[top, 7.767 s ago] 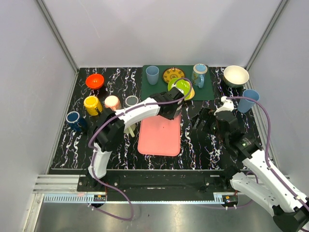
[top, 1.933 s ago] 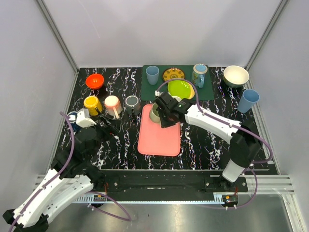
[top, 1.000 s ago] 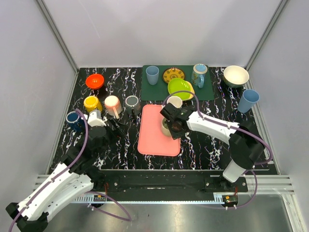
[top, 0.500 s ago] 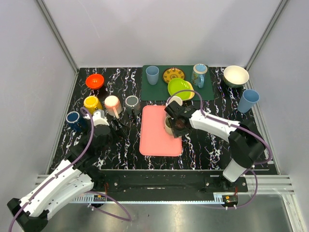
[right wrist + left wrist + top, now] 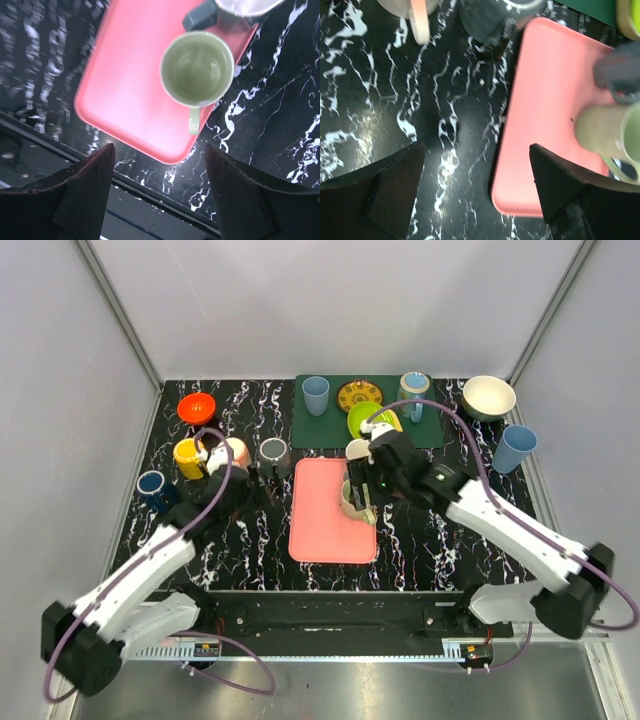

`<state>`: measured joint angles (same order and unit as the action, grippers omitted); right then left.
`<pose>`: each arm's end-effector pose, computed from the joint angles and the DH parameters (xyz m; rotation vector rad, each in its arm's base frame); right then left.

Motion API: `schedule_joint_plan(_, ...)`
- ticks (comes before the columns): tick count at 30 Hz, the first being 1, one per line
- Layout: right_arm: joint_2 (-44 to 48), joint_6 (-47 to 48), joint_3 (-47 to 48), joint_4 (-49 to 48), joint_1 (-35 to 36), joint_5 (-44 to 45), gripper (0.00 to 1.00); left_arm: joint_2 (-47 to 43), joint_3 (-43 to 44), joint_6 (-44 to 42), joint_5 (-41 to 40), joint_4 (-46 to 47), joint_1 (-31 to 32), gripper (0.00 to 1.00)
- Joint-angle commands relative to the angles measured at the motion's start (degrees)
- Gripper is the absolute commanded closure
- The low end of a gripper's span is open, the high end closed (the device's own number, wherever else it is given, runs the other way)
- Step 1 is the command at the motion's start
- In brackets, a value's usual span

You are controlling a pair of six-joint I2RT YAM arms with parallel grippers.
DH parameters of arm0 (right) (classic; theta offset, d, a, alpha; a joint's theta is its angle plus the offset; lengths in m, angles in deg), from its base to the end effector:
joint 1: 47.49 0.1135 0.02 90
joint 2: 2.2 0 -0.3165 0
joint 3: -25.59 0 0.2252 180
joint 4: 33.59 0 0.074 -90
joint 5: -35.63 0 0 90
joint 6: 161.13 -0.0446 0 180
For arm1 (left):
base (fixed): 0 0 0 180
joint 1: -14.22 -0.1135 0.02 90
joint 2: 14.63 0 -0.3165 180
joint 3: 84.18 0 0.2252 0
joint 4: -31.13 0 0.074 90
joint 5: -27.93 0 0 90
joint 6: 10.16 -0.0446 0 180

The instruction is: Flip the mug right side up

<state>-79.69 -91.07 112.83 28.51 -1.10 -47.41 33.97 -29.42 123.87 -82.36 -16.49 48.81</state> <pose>0.1733 0.1741 0.3670 -0.5228 2.4520 0.3399 0.1087 -0.0562 0.2984 -0.3668 2.2320 -0.3319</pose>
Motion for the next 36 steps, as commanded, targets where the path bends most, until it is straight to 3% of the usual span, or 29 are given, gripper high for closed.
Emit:
schedule_joint_plan(1, 8.9, -2.0, 0.5, -3.5, 0.3, 0.3, 0.22, 15.2, 8.0, -8.3, 5.8, 4.2, -7.5, 0.14)
schedule_joint_plan(8, 13.6, -2.9, -6.6, -10.3, 0.3, 4.8, 0.23, 32.2, 23.2, -14.3, 10.1, 5.3, -9.0, 0.23)
schedule_joint_plan(18, 16.1, -1.5, -8.9, -12.6, 0.3, 4.4, 0.23, 46.6, 30.7, -14.5, 9.2, 5.1, -9.1, 0.34)
schedule_joint_plan(22, 16.8, -1.4, -9.0, -12.7, 0.3, 4.6, 0.23, 50.0, 32.4, -15.5, 7.8, 3.8, -9.4, 0.41)
schedule_joint_plan(36, 16.1, -3.0, -11.1, -13.1, 0.3, 3.8, 0.23, 53.6, 35.0, -17.6, 8.5, 4.4, -12.4, 0.52)
